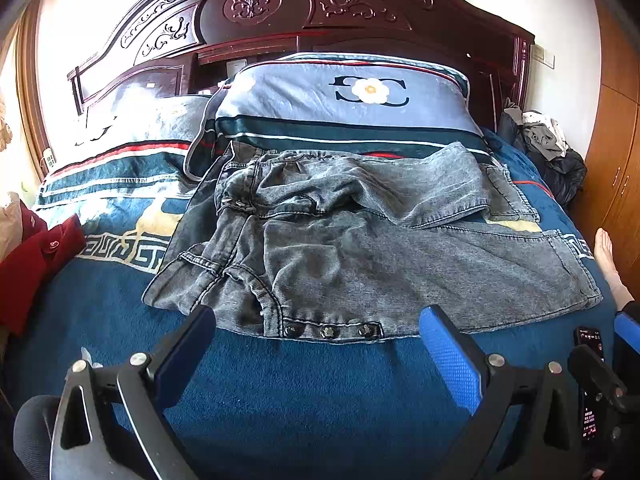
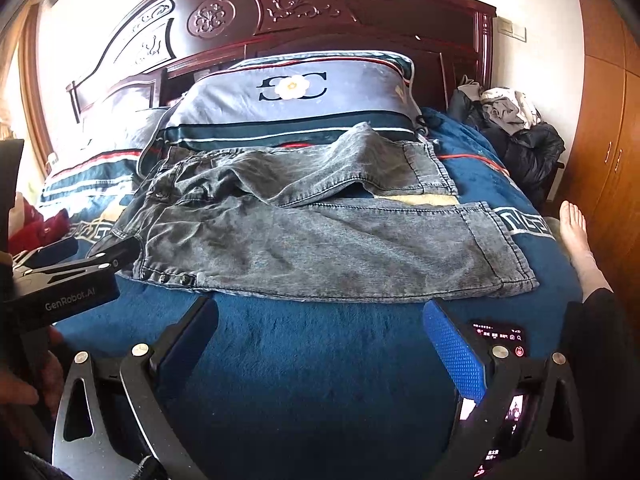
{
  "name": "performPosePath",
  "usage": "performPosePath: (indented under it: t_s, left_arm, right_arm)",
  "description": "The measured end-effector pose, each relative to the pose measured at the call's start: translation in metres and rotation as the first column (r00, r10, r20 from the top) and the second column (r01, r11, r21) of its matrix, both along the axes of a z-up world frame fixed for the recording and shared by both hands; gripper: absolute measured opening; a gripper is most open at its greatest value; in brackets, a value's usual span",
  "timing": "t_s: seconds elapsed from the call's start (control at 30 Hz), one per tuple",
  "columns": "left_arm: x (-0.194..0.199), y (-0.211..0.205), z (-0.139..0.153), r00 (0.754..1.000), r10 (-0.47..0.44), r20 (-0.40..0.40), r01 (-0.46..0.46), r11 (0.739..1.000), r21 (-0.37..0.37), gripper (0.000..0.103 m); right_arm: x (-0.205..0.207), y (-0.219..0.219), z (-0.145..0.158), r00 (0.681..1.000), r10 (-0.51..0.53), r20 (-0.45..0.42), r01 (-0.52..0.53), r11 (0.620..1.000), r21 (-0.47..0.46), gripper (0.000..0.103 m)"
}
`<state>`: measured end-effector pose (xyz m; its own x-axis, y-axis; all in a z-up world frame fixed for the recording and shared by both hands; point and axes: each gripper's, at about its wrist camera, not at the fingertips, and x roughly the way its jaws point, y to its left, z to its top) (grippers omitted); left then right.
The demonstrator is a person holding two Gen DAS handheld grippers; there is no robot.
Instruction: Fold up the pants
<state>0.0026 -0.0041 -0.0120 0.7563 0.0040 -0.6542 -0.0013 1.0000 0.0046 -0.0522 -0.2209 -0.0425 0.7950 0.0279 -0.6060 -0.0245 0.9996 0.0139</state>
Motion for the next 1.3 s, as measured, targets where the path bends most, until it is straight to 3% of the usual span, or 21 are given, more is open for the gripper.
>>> performPosePath:
  t_s: [0.8,1.3]
  left_arm:
    - [0.008,0.007,-0.007,0.999,0.021,-0.046,-0.022,0.999,-0.026,0.103]
    - [0.023,0.015,-0.012,0.993,0.051,-0.102,-0.055,0.998,-0.03,0.103]
  right_arm:
    - [0.015,-0.014,0.007,1.0,-0.022,-0.001,0.022,1.0,0.019,0.103]
    - [0.052,-0.018,0.015,1.0,0.015,-0.008,-0.015,1.0,-0.023,0.103]
